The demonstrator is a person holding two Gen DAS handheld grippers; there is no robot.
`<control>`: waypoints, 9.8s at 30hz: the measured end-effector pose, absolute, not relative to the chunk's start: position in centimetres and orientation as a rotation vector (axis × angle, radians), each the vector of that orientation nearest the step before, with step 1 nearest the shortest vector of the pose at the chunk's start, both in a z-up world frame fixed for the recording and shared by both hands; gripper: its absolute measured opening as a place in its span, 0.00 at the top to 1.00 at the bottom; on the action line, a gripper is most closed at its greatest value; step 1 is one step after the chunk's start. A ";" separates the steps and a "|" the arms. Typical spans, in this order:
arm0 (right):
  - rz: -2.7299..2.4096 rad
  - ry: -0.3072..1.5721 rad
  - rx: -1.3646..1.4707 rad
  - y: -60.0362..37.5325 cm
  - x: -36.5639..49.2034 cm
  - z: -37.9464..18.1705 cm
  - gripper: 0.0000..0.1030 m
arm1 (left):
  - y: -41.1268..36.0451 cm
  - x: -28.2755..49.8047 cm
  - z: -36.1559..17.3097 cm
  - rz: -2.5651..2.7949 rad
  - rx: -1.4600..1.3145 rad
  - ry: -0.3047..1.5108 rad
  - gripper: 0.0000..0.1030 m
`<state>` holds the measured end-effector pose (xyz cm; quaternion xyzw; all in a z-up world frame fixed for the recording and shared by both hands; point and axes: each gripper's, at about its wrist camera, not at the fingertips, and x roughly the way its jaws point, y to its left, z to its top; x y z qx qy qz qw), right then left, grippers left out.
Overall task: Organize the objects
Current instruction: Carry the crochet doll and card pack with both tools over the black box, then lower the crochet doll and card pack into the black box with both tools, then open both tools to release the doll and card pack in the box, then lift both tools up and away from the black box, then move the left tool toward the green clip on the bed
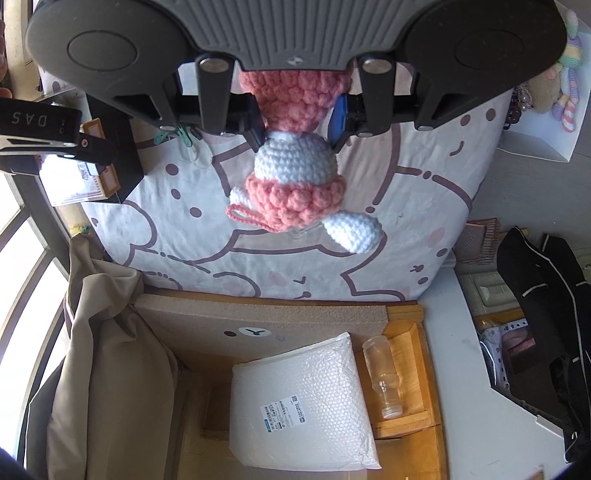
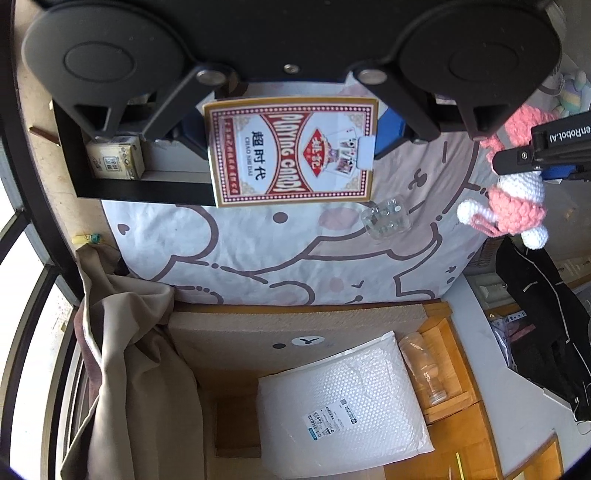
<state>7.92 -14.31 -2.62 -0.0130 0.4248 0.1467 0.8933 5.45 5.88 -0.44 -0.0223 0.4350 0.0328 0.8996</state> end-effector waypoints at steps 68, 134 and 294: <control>0.057 0.881 0.111 -31.3 7.3 -2.5 0.13 | -9.1 8.1 -2.0 -0.191 -0.084 0.876 0.63; 0.252 1.243 0.128 -27.6 13.4 -11.9 0.13 | -15.9 22.0 -8.3 -0.789 0.267 0.896 0.21; 0.160 0.891 -0.031 -20.4 5.0 -3.1 0.00 | 2.4 5.7 -2.5 0.043 -0.033 0.959 0.00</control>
